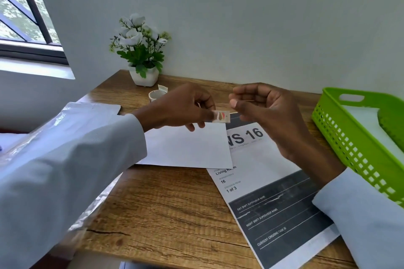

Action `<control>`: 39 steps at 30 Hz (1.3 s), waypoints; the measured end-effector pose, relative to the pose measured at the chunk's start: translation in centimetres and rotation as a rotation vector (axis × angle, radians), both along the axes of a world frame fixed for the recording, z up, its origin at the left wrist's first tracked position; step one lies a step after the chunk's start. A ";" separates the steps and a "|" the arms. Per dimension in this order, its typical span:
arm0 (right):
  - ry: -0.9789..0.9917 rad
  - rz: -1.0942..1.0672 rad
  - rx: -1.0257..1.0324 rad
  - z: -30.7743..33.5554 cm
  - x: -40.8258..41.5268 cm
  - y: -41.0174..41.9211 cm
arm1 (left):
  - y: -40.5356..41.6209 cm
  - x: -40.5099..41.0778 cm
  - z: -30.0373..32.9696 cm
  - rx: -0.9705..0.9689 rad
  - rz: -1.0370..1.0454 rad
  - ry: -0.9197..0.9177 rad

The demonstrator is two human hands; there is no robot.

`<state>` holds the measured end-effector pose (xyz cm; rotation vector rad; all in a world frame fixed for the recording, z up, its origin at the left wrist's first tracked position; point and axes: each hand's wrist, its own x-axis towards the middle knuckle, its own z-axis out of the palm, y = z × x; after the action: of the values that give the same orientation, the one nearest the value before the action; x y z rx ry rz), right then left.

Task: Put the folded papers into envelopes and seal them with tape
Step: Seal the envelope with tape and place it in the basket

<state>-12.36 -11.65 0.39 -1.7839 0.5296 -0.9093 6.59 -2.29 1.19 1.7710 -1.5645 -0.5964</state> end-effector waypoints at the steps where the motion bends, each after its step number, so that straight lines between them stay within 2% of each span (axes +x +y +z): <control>1: 0.032 0.010 -0.058 0.3 0.2 0.0 | -0.1 -0.1 0.2 0.020 -0.019 -0.059; 4: 0.112 0.036 -0.124 0.3 0.7 0.2 | -0.3 -0.5 0.8 0.029 -0.038 -0.176; 8: 0.146 0.025 -0.107 0.1 0.8 0.1 | -0.4 -0.7 1.6 0.009 -0.067 -0.267; 11: 0.178 0.005 -0.102 -0.1 0.7 -0.2 | -0.6 -0.6 1.5 -0.035 -0.062 -0.272; 13: 0.156 -0.017 -0.039 -0.4 0.5 -0.4 | -0.9 0.0 1.1 -0.120 -0.026 -0.251; 15: 0.103 -0.030 0.099 -0.7 0.3 -0.6 | -1.3 0.8 0.3 -0.147 0.017 -0.308; 19: 0.053 -0.033 0.374 -1.2 -0.2 -0.8 | -1.8 1.8 -1.9 0.156 -0.038 -0.448; 26: 0.035 -0.043 0.568 -2.0 -0.1 -0.8 | -2.2 1.9 -2.3 0.242 -0.051 -0.378; 34: -0.091 -0.025 0.616 -2.1 0.1 -0.5 | -2.1 1.5 -0.4 0.001 0.039 -0.158; 39: -0.167 -0.103 0.567 -1.7 0.3 -0.4 | -2.3 0.3 0.9 -0.082 0.079 -0.045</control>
<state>-12.07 -12.08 -1.29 -1.1678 0.6953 -0.8627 6.92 -4.59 2.09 1.7868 -1.5194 -0.4515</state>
